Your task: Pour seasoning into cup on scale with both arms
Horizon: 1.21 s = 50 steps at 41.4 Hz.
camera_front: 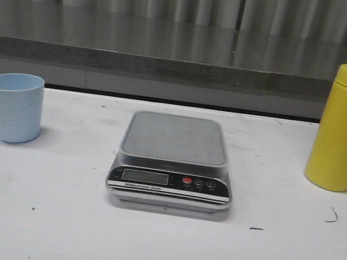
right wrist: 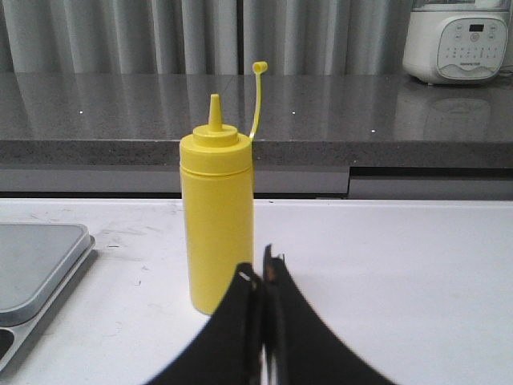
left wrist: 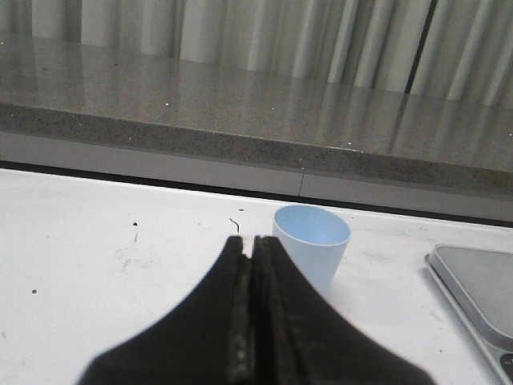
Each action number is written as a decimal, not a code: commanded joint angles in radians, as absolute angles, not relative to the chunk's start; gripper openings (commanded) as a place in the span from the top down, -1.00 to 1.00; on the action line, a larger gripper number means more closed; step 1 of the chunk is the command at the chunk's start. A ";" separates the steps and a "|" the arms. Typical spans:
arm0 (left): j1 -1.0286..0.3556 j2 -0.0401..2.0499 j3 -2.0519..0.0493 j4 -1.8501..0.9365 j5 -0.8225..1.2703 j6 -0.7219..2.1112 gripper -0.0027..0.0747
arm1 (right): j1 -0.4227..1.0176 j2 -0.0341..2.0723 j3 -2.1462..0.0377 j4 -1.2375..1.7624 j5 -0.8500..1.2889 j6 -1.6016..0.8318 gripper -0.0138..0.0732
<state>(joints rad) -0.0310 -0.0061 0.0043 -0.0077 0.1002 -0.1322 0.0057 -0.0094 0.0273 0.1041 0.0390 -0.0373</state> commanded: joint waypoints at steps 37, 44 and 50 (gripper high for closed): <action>-0.031 0.251 -0.572 0.028 0.352 -0.139 0.98 | 0.002 0.298 -0.602 0.053 0.384 -0.037 0.95; -0.031 0.361 -0.589 0.028 0.403 -0.139 0.98 | 0.002 0.412 -0.610 0.053 0.455 -0.037 0.95; -0.031 0.429 -0.589 0.028 0.406 -0.139 0.98 | 0.002 0.490 -0.601 0.053 0.484 -0.037 0.95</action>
<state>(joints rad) -0.0310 0.3919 -0.5537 0.0268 0.4719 -0.1322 0.0057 0.4443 -0.5783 0.0631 0.5377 -0.0373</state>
